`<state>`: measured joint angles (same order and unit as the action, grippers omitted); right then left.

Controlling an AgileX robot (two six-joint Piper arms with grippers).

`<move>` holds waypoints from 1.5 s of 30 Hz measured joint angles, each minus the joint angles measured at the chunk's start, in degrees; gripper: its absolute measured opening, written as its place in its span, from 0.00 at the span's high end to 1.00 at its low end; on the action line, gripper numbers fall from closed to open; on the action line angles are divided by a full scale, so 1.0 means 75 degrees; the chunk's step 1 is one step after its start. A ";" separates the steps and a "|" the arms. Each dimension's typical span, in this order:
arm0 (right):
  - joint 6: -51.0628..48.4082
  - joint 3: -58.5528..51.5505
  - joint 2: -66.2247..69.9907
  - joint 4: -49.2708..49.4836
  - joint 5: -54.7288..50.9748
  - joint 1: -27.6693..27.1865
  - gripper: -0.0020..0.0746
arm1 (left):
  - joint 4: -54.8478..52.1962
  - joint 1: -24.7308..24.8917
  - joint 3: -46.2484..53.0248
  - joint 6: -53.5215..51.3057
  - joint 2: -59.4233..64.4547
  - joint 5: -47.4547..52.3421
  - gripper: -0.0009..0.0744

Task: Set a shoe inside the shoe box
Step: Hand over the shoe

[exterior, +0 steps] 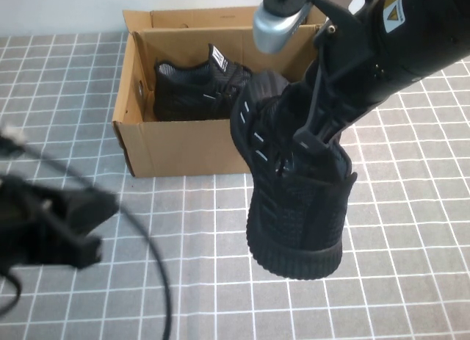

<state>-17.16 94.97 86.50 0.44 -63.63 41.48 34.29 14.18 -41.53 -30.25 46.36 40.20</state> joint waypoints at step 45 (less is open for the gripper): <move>-0.8643 0.0017 0.0127 0.2650 -0.0733 -0.1220 0.98 | 0.2340 0.0942 -0.5681 -0.5591 0.5501 0.3953 0.76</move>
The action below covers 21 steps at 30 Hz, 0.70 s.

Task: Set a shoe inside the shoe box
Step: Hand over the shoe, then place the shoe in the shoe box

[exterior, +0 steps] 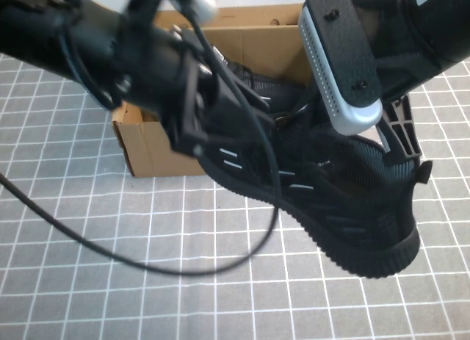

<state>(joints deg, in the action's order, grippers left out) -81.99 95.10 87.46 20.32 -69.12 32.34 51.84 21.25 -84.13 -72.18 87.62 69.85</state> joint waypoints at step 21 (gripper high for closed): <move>-0.0216 0.0000 0.0000 0.0042 -0.0187 0.0000 0.98 | -0.0021 0.0436 0.0000 -0.1866 0.0734 0.0041 0.47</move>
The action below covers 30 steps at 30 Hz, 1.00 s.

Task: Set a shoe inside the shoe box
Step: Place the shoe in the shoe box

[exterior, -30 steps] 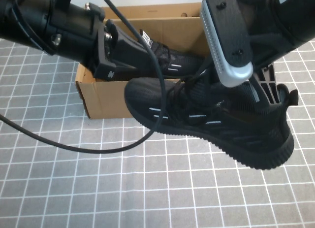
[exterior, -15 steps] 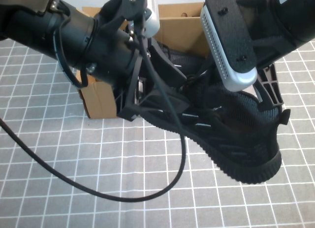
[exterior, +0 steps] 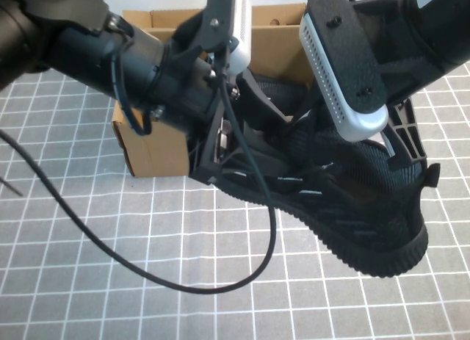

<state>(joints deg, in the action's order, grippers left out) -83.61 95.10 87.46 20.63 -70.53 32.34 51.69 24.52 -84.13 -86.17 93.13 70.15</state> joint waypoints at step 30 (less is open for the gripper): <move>0.4664 0.0000 -0.0259 -0.0684 0.0654 -0.0018 0.46 | 0.0430 -0.0009 -0.0017 -0.0306 0.0751 -0.0122 0.95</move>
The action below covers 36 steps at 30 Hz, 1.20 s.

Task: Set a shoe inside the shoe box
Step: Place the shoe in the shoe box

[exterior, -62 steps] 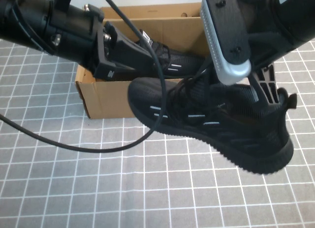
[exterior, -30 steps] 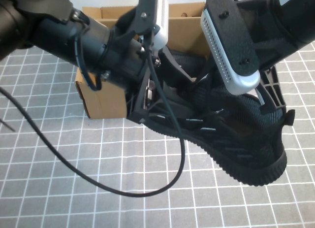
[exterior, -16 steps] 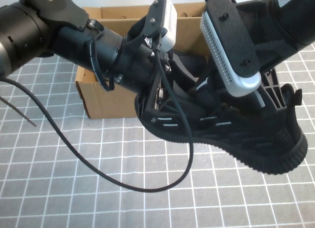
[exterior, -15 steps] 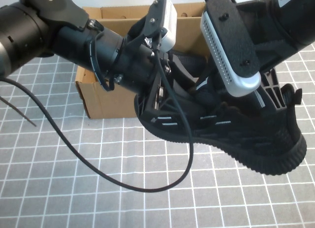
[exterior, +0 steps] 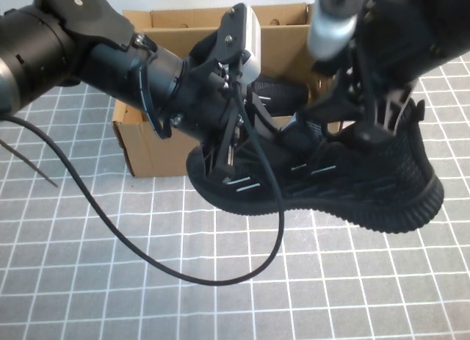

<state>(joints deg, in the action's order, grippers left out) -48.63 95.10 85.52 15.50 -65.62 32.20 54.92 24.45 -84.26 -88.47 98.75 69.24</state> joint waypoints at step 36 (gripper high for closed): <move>0.6261 -0.3682 -0.4292 -0.2985 -0.0699 0.0000 0.99 | -0.3321 -0.0163 -0.2133 0.1444 0.1464 -0.3874 0.96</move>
<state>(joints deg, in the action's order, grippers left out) -1.67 67.49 53.33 -6.88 -70.87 32.20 30.01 23.23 -100.26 -77.64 109.74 40.18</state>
